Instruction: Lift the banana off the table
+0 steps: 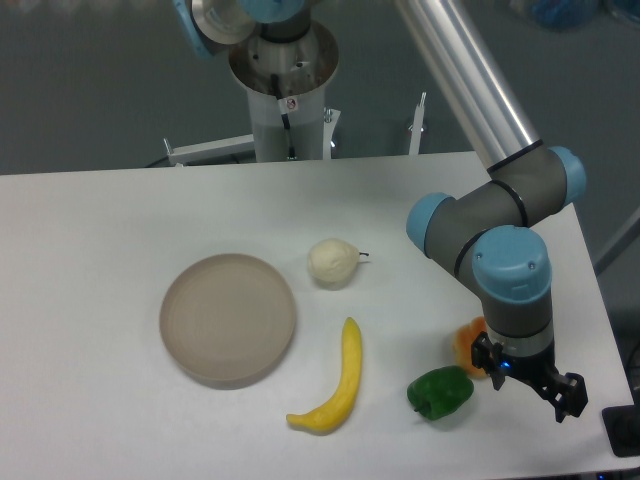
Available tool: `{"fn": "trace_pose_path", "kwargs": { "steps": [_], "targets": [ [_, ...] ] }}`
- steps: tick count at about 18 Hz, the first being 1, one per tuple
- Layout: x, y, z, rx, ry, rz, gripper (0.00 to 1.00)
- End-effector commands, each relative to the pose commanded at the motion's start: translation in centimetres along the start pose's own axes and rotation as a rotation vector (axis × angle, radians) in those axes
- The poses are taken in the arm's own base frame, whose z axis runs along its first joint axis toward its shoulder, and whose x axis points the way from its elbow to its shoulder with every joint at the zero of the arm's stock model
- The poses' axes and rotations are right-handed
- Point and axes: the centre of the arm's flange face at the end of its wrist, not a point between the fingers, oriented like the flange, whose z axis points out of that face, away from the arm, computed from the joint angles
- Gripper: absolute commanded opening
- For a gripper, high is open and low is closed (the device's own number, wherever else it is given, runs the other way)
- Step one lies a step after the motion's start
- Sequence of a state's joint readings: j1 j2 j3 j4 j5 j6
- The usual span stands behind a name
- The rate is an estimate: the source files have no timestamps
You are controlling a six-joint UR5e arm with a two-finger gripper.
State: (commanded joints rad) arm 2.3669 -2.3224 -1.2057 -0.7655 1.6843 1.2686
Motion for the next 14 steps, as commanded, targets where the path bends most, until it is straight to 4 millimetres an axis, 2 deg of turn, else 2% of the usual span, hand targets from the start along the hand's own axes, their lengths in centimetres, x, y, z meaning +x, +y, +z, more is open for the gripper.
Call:
{"fn": "trace_pose_path", "kwargs": {
  "steps": [11, 14],
  "targets": [
    [-0.2, 0.1, -1.4, 0.003, -0.014, -0.018, 1.0],
    [-0.1, -0.5, -2.2, 0.013, -0.022, -0.045, 1.0]
  ]
}}
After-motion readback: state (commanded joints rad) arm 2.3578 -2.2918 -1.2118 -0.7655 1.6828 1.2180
